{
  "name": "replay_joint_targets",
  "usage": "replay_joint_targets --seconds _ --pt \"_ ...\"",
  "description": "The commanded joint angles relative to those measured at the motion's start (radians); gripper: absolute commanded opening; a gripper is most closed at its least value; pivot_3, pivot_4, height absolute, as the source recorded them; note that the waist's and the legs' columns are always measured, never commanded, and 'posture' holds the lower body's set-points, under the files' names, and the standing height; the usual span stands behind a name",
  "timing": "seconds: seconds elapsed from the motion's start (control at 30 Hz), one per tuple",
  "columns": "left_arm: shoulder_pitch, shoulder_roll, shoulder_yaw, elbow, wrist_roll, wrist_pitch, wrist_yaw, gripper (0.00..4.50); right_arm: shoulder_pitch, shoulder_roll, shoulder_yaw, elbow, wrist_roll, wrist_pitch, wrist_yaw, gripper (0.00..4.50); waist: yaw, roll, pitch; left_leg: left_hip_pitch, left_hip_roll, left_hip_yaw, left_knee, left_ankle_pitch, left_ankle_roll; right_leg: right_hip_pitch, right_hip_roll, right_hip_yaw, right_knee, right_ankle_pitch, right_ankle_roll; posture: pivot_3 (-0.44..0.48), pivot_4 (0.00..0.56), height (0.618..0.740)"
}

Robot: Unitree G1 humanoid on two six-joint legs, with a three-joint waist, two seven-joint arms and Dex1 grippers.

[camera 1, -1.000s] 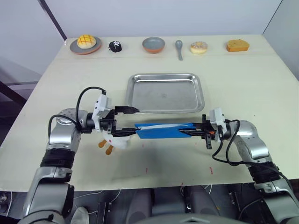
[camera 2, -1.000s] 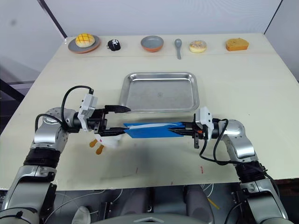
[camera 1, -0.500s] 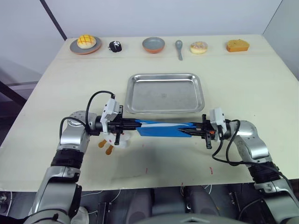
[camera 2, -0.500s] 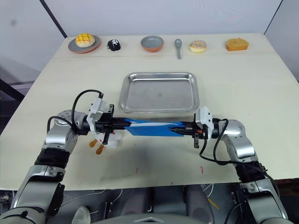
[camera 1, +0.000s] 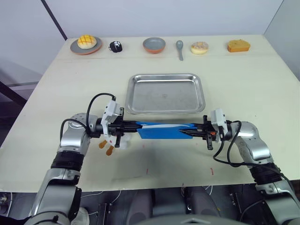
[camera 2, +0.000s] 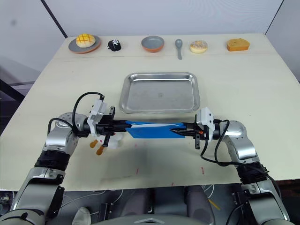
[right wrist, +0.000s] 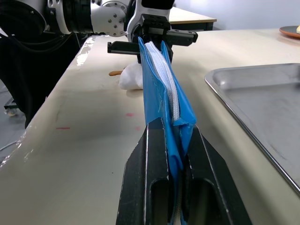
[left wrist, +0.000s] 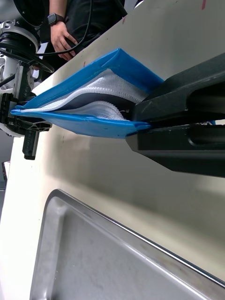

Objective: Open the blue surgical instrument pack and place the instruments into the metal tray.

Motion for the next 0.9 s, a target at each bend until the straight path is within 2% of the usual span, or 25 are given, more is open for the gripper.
replay_joint_targets --seconds 0.03,0.4,0.43,0.5,0.6,0.63,0.67,0.73,0.77,0.9 --pt "0.001 0.008 -0.003 -0.019 -0.012 -0.01 -0.048 0.05 0.003 -0.021 -0.017 -0.031 0.016 0.014 0.001 0.0 0.0 0.0 0.0 0.0 0.0 0.0 0.0 0.0 0.0 0.0 0.0 0.0 0.0 0.0 0.0 0.0 0.15 0.732" --pt "-0.01 0.0 -0.041 0.037 0.031 -0.071 -0.048 0.05 0.002 -0.059 -0.019 -0.072 0.022 0.073 -0.001 0.0 0.001 0.0 0.0 0.0 0.0 0.0 0.0 0.0 0.0 0.0 0.0 0.0 0.0 0.0 0.0 0.0 0.15 0.732" --pt "-0.011 -0.001 -0.043 0.043 0.032 -0.076 -0.048 0.0 0.001 -0.064 -0.023 -0.082 0.027 0.083 -0.004 0.57 0.002 0.0 0.0 0.0 0.0 0.0 0.0 0.0 0.0 0.0 0.0 0.0 0.0 0.0 0.0 0.0 0.15 0.732" --pt "-0.013 -0.002 -0.045 0.049 0.03 -0.08 -0.048 0.0 -0.001 -0.079 -0.035 -0.108 0.041 0.105 -0.006 1.09 0.001 0.0 0.0 0.0 0.0 0.0 0.0 0.0 0.0 0.0 0.0 0.0 0.0 0.0 0.0 0.0 0.15 0.732" --pt "-0.018 -0.006 -0.048 0.055 0.028 -0.084 -0.048 0.0 0.006 -0.117 -0.055 -0.165 0.073 0.15 -0.007 2.38 -0.001 0.0 0.0 0.0 0.0 0.0 0.0 0.0 0.0 0.0 0.0 0.0 0.0 0.0 0.0 0.0 0.15 0.732" --pt "-0.019 -0.007 -0.049 0.058 0.028 -0.086 -0.048 0.0 0.009 -0.127 -0.061 -0.181 0.083 0.161 -0.01 2.94 -0.001 0.0 0.0 0.0 0.0 0.0 0.0 -0.001 0.001 0.0 0.0 0.0 0.0 0.0 0.0 0.0 0.15 0.732" --pt "-0.02 -0.008 -0.05 0.06 0.028 -0.087 -0.048 0.0 0.011 -0.132 -0.065 -0.192 0.089 0.168 -0.013 3.21 -0.001 0.0 0.0 0.0 0.0 0.0 0.0 -0.001 0.002 0.0 0.0 0.0 0.0 0.0 0.0 0.0 0.15 0.732" --pt "-0.021 -0.012 -0.051 0.063 0.027 -0.09 -0.048 0.0 0.021 -0.152 -0.084 -0.236 0.116 0.199 -0.021 4.26 0.0 0.0 0.0 0.0 0.0 0.0 0.0 -0.001 0.003 0.0 0.0 0.0 0.0 0.0 0.0 0.0 0.15 0.732" --pt "-0.021 -0.014 -0.052 0.064 0.027 -0.092 -0.048 0.0 0.025 -0.161 -0.092 -0.256 0.129 0.214 -0.025 4.39 0.001 0.0 0.0 0.0 0.0 0.0 0.0 -0.001 0.002 0.0 0.0 0.0 0.0 0.0 0.0 0.0 0.15 0.732" --pt "-0.031 -0.019 -0.061 0.075 0.027 -0.099 -0.048 0.0 0.068 -0.199 -0.154 -0.391 0.218 0.301 -0.079 4.39 0.001 0.0 0.0 0.0 0.0 0.0 0.001 -0.002 0.003 0.0 0.0 0.0 0.0 0.0 0.0 0.0 0.15 0.732"
